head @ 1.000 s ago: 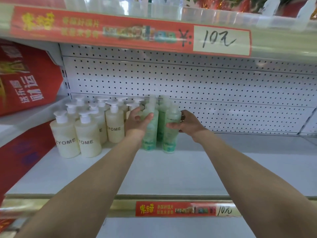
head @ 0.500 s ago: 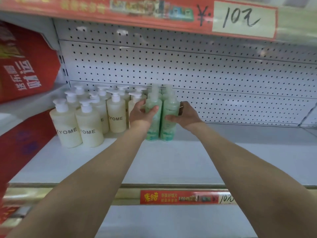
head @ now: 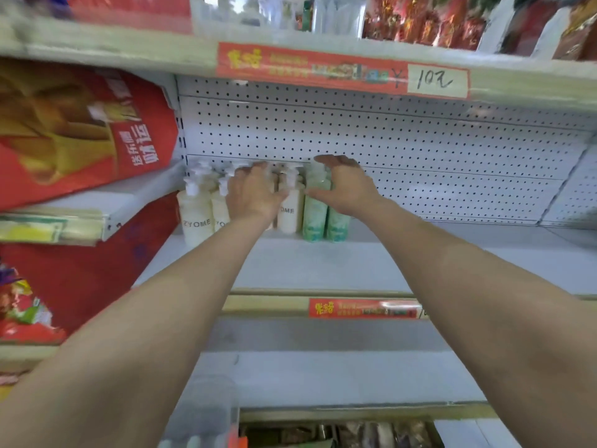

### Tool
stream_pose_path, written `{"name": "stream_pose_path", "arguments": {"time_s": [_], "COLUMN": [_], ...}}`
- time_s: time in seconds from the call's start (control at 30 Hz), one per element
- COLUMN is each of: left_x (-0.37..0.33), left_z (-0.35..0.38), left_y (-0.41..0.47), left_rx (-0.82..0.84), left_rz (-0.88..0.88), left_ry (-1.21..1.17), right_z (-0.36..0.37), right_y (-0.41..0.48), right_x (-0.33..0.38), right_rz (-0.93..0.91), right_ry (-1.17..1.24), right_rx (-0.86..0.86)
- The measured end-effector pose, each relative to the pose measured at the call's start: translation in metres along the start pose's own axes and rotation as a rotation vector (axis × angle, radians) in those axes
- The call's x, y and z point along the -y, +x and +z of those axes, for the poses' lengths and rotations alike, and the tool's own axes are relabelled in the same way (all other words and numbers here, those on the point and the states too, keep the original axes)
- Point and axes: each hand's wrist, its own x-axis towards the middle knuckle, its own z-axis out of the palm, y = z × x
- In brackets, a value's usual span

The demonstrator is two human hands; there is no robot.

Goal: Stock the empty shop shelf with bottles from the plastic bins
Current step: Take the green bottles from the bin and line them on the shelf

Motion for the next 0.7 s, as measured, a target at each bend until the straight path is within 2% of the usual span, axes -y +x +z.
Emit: {"name": "stream_pose_path", "arguments": {"time_s": [0.13, 0.37, 0.57, 0.7], "left_x": [0.018, 0.062, 0.118, 0.171], "left_z": [-0.057, -0.137, -0.169, -0.169], "left_y": [-0.03, -0.081, -0.124, -0.149], "left_rx": [-0.018, -0.008, 0.048, 0.113], "left_rz": [-0.003, -0.049, -0.18, -0.269], "left_ry": [0.127, 0.173, 0.2, 0.216], "right_z": [-0.001, 0.018, 0.057, 0.102], "right_y": [-0.029, -0.076, -0.116, -0.144], "right_x": [0.056, 0.135, 0.181, 0.198], "right_rz": [-0.049, -0.071, -0.062, -0.034], "right_ry": [-0.003, 0.054, 0.131, 0.15], "right_rx": [0.004, 0.079, 0.189, 0.321]}}
